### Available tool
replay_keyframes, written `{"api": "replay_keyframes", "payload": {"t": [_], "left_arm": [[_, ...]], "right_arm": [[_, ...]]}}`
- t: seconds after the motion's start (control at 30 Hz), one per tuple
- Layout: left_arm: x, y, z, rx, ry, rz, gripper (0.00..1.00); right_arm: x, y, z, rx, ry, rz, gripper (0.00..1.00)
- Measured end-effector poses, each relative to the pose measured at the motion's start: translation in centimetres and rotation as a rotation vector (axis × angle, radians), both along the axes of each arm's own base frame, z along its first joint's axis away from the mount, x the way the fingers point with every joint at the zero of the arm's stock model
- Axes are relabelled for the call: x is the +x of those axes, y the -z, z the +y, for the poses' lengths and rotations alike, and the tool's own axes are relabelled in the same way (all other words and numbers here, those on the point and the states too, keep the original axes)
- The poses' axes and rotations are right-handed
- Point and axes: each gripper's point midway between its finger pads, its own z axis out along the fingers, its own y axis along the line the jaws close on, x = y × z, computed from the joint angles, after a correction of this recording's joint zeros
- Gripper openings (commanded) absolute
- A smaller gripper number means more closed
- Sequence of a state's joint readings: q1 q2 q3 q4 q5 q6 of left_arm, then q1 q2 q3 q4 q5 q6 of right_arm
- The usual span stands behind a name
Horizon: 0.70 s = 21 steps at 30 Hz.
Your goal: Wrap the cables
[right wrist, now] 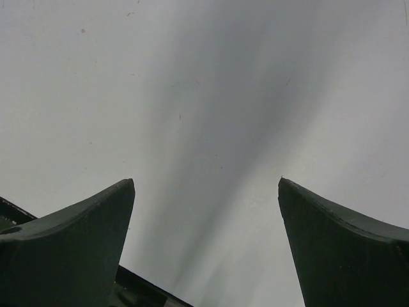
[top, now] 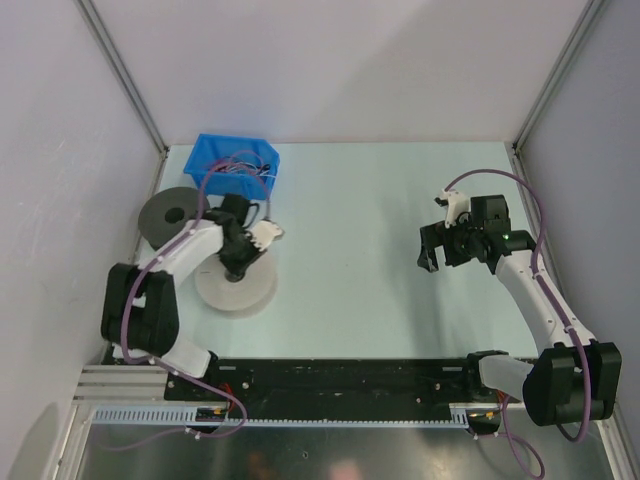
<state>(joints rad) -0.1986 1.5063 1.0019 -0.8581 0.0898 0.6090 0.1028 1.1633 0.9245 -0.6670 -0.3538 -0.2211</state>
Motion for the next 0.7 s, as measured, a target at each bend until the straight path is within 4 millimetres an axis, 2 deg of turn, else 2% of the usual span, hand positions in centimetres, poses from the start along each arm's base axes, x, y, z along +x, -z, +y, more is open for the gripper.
{"api": "replay_keyframes", "payload": {"t": [0.13, 0.23, 0.37, 0.5, 0.57, 0.6, 0.7], "left_arm": [[1.2, 0.7, -5.8, -0.021, 0.103, 0.016, 0.00], [2.1, 0.7, -11.0, -0.042, 0.183, 0.013, 0.00], [3.6, -0.1, -18.6, -0.097, 0.280, -0.029, 0.00], [5.2, -1.2, -25.2, -0.173, 0.349, -0.081, 0.00], [5.8, -1.6, -27.1, -0.202, 0.365, -0.096, 0.05], [6.1, -1.9, -27.7, -0.215, 0.370, -0.105, 0.11], [6.7, -3.3, -28.2, -0.260, 0.370, -0.121, 0.25]], "right_arm": [[0.1, -0.1, 0.1, 0.006, 0.000, -0.005, 0.99], [0.1, -0.3, 0.0, 0.013, 0.005, -0.012, 0.99], [0.4, -1.1, -0.4, 0.028, 0.028, -0.035, 0.99], [1.2, -2.4, -1.1, 0.048, 0.065, -0.074, 0.99], [1.6, -3.0, -1.4, 0.058, 0.078, -0.096, 0.99], [1.7, -3.3, -1.4, 0.062, 0.082, -0.106, 0.99], [2.2, -4.5, -1.5, 0.080, 0.091, -0.142, 0.99]]}}
